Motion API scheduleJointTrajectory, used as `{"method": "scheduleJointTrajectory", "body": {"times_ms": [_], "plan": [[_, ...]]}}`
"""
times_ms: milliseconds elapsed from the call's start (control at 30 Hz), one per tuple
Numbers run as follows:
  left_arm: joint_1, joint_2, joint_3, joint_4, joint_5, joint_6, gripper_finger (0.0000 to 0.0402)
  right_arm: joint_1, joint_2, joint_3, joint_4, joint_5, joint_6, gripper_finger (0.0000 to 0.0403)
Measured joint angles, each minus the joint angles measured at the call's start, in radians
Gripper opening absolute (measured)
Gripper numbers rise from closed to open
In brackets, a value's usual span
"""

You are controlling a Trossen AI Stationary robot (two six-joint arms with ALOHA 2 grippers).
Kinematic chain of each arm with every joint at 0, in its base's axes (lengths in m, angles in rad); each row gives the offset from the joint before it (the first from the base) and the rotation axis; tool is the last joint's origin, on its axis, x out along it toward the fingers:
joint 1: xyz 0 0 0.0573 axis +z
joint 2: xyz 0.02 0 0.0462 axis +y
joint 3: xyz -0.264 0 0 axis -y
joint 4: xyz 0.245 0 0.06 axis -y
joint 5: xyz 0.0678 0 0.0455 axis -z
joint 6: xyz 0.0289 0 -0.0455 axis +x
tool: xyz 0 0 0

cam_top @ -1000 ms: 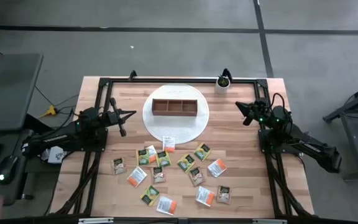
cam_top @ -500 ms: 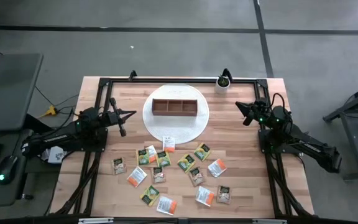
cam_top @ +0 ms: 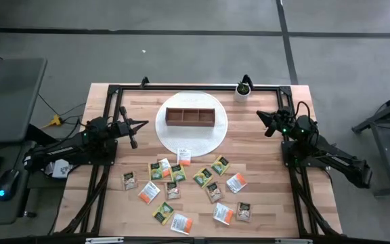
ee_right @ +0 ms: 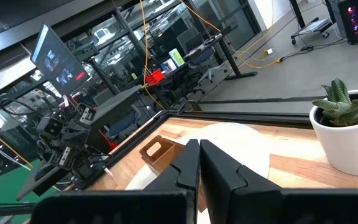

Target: Pick & Place Tea

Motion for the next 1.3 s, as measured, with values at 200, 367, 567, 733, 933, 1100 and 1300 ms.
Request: {"method": "scheduleJointTrajectory", "body": {"times_ms": [200, 367, 567, 733, 933, 1100, 1300], "plan": [[0.000, 0.000, 0.000, 0.000, 0.000, 0.000, 0.0001, 0.000, 0.000, 0.000, 0.000, 0.000, 0.000, 0.0008], [0.000, 0.000, 0.000, 0.000, 0.000, 0.000, 0.0001, 0.000, 0.000, 0.000, 0.000, 0.000, 0.000, 0.0010], [0.000, 0.000, 0.000, 0.000, 0.000, 0.000, 0.0001, 0.000, 0.000, 0.000, 0.000, 0.000, 0.000, 0.0007], [0.000, 0.000, 0.000, 0.000, 0.000, 0.000, 0.0001, 0.000, 0.000, 0.000, 0.000, 0.000, 0.000, 0.0010], [0.000, 0.000, 0.000, 0.000, 0.000, 0.000, 0.0001, 0.000, 0.000, 0.000, 0.000, 0.000, 0.000, 0.0007], [0.000, 0.000, 0.000, 0.000, 0.000, 0.000, 0.0001, 0.000, 0.000, 0.000, 0.009, 0.015, 0.001, 0.0010], [0.000, 0.000, 0.000, 0.000, 0.000, 0.000, 0.0001, 0.000, 0.002, 0.000, 0.038, -0.002, 0.131, 0.0005]]}}
